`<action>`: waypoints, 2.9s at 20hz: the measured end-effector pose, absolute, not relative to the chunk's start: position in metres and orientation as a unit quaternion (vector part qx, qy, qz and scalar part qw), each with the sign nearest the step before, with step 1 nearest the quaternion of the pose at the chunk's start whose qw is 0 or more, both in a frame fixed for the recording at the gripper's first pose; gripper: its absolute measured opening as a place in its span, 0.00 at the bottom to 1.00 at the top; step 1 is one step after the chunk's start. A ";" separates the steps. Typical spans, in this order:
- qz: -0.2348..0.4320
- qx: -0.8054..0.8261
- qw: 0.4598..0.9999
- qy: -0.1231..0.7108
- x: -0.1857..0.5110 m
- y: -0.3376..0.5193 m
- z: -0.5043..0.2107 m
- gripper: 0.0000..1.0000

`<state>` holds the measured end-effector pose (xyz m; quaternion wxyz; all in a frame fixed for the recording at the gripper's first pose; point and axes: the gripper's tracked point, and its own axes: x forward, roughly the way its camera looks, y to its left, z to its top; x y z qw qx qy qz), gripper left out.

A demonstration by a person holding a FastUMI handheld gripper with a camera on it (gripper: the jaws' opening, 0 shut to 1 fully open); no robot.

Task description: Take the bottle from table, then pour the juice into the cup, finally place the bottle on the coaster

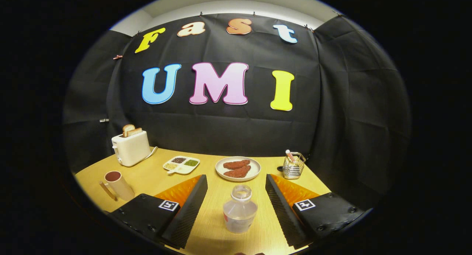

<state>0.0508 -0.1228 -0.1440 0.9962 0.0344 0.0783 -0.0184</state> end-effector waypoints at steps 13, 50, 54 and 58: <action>0.001 0.051 0.992 0.118 0.068 -0.128 -0.215 0.97; 0.104 -0.213 0.970 0.061 0.097 0.020 -0.096 0.74; 0.097 -0.260 0.958 0.073 0.110 0.054 -0.102 0.75; 0.087 -0.315 0.943 0.068 0.122 0.082 -0.107 0.74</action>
